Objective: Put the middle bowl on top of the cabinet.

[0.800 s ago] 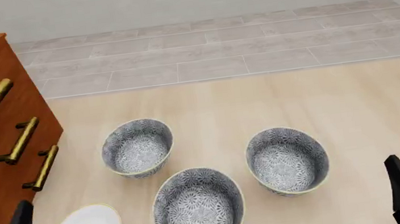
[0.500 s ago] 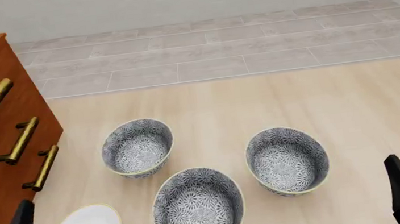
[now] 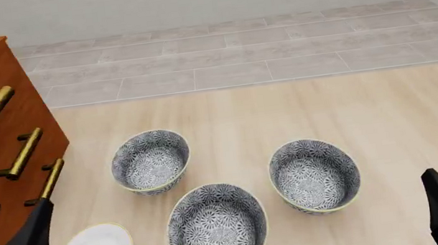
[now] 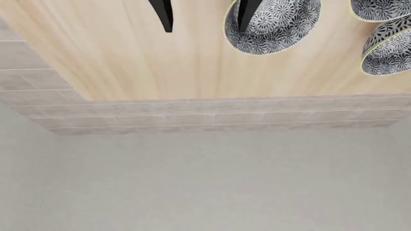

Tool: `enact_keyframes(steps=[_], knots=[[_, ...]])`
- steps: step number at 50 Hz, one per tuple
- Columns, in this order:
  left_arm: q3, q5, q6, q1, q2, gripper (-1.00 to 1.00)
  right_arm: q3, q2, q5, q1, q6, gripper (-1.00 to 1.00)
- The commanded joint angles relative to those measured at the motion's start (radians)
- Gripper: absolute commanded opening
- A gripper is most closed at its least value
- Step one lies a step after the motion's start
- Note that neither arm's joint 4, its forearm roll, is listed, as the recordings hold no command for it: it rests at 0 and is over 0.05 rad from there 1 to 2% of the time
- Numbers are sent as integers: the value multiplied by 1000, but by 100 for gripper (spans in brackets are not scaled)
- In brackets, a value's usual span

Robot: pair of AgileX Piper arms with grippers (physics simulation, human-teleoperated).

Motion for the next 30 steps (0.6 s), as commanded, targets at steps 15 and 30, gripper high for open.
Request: enact_keyframes(steps=[15,30], knots=[[-205,-84,49,-225,338,100,2,-1,-1,0,9,100],[-330,-84,86,-321,487,100,1,3,-3,7,-1,100]])
